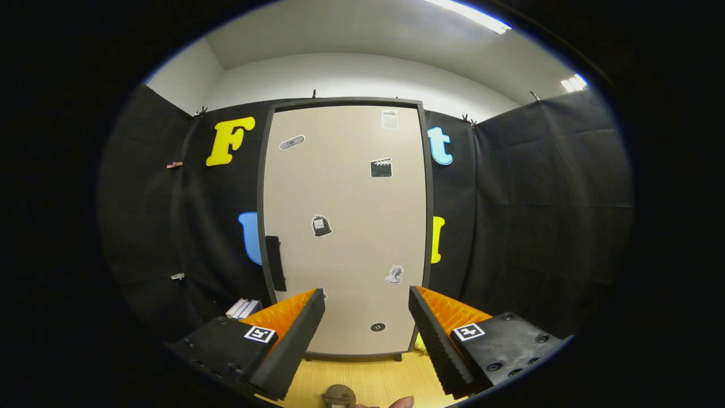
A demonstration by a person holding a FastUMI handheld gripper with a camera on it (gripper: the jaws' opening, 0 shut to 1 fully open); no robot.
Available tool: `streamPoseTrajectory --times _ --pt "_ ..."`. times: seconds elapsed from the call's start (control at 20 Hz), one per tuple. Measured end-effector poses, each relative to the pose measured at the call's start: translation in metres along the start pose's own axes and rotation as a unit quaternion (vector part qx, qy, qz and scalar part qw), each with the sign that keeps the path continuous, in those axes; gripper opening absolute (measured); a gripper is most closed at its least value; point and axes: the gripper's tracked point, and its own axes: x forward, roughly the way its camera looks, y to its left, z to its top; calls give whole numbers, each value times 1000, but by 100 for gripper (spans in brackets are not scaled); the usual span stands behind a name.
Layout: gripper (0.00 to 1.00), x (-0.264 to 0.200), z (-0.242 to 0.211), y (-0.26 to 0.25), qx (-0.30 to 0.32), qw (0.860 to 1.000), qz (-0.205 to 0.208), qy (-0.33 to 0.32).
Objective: Open the shoe cabinet door, grab the shoes and put them into the shoe cabinet, then close the shoe cabinet door.
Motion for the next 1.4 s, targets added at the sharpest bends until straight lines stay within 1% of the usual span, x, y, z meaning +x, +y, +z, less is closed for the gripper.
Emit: streamPoseTrajectory --times 0.15,0.35,0.7,0.85,1.05,1.25,1.4 --pt "98 2 -4 2 -6 1000 3 0" --pt "97 -1 -12 17 -7 1000 21 2" --pt "98 13 -10 30 -13 1000 24 3" --pt "97 25 -9 40 -20 1000 19 -2" --pt "97 43 -6 64 -14 1000 25 -6" --pt "97 74 -8 103 6 999 38 -6" --pt "97 103 -19 129 11 999 44 4"
